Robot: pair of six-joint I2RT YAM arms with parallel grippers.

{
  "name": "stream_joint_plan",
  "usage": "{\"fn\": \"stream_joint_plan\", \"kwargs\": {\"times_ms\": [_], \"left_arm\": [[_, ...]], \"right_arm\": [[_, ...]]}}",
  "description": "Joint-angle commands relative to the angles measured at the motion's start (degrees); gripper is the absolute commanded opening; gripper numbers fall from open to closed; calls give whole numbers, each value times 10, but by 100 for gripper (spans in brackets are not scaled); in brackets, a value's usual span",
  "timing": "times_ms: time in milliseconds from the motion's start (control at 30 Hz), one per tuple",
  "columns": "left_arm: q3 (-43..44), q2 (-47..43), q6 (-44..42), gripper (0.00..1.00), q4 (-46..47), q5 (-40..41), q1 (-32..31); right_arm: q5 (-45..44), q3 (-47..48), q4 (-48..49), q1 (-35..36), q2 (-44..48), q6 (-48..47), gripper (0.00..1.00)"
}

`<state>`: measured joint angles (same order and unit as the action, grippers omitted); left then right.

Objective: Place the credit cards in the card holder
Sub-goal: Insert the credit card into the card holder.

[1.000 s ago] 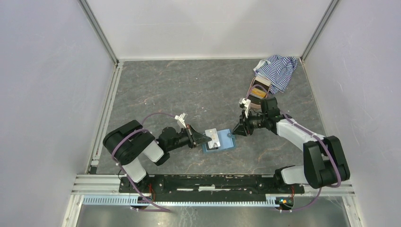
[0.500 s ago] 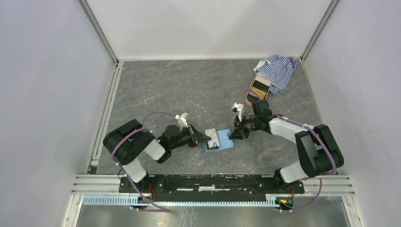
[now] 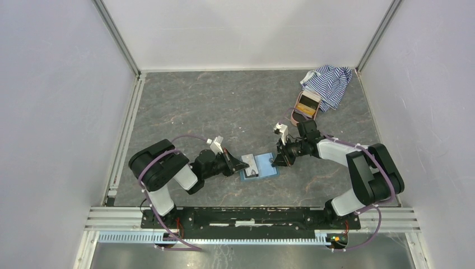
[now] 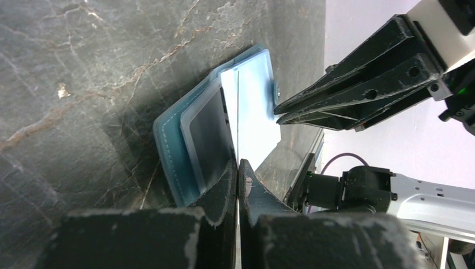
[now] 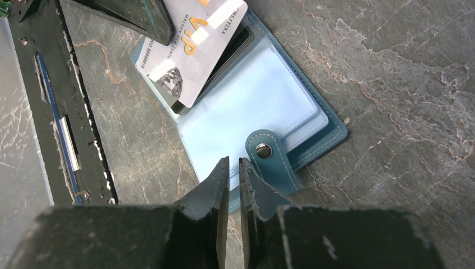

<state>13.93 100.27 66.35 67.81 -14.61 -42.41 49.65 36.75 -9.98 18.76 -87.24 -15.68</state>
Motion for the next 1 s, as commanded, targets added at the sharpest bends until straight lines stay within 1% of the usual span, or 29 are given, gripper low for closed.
{"fn": "stream_joint_plan", "kwargs": {"times_ms": [0,167,367,700,967], "left_arm": [[9,20,-27,2,29,26,-13],[6,39,-20,2,54,31,-15],[7,49,-21,2,57,39,-21],[12,88,-4,2,97,30,-27],[19,109,7,2,111,23,-29]], "right_arm": [[-3,14,8,3,-6,0,17],[-8,15,3,4,-10,-1,17],[-10,17,0,6,-15,-3,16],[-11,17,-1,7,-15,-3,17],[-10,17,-3,8,-14,-3,17]]}}
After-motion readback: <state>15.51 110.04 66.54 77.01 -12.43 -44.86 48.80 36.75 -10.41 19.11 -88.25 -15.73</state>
